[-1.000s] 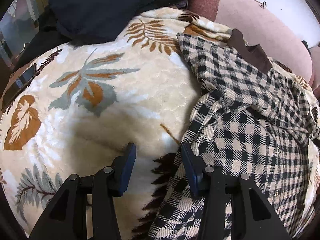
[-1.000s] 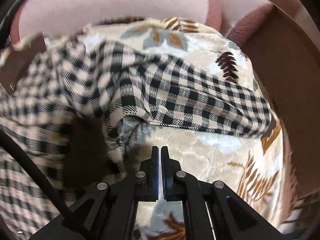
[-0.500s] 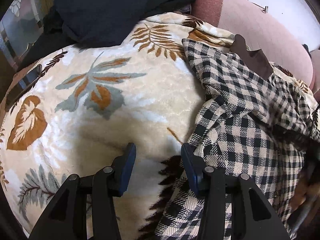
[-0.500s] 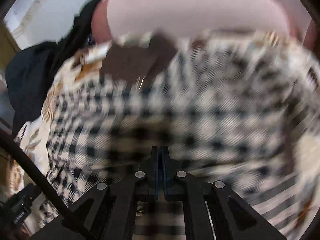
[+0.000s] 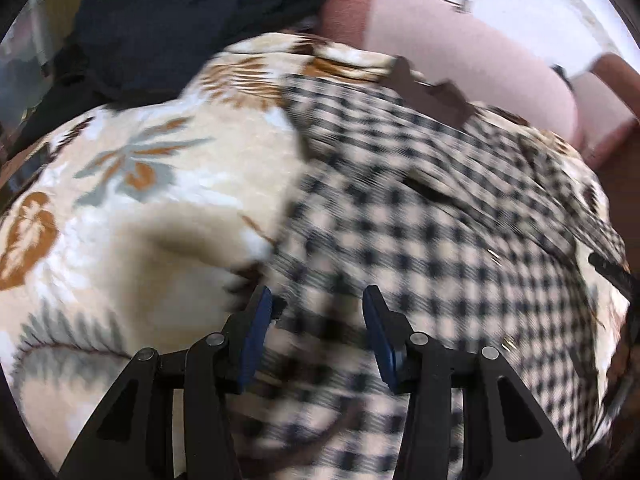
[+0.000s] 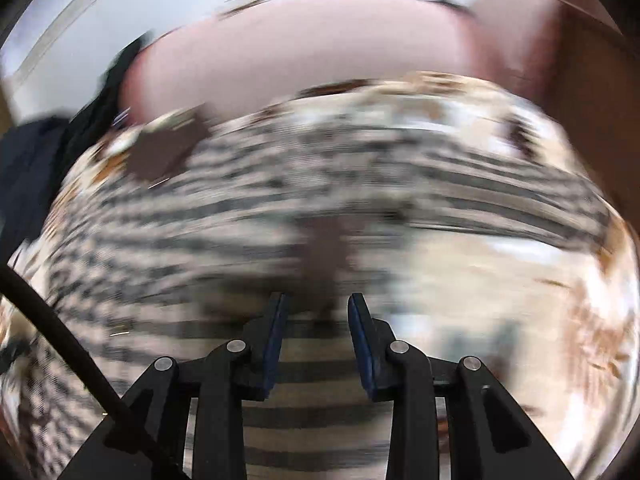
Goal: Fold large clothes
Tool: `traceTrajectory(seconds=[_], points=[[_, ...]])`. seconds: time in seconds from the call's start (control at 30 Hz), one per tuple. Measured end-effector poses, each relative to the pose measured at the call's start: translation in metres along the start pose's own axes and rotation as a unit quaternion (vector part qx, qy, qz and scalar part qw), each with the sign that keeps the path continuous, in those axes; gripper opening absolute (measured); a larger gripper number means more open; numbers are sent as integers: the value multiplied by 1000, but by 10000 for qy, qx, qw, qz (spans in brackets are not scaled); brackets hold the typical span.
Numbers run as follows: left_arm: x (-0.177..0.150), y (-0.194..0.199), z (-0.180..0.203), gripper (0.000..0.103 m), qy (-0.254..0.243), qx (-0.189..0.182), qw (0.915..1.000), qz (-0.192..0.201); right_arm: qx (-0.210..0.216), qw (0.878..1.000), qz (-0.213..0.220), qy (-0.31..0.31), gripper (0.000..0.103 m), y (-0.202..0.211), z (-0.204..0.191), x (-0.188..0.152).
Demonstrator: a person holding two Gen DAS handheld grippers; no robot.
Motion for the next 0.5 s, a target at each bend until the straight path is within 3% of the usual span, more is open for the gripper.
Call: traceTrajectory(seconds=[0.13, 0.2, 0.23, 0.27, 0.4, 0.5], points=[[-15, 6, 54, 46, -509, -227, 9983, 142, -317, 9933, 131, -1101, 35, -2, 109, 3], [-18, 7, 87, 47, -841, -323, 9958, 177, -373, 9843, 237, -1708, 36, 0, 155, 4], [-20, 6, 102, 47, -985, -343, 9944, 156, -396, 9755, 304, -2142, 43, -1, 182, 3], [-20, 3, 123, 47, -1106, -387, 9930, 107, -346, 9642, 360, -2604, 50, -3, 209, 4], [-16, -7, 175, 47, -1143, -738, 9907, -45, 354, 9233, 585, -3779, 51, -16, 270, 7], [-11, -16, 207, 47, -1065, -936, 9898, -143, 513, 9180, 807, -3850, 51, -25, 286, 17]])
Point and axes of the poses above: each gripper's, at about its wrist camera, not at the fingertips, and y roughly against the way its jaws point, z to its right, x to its top, the point moved 2 cm from there along -y, roughly the way its jaws point
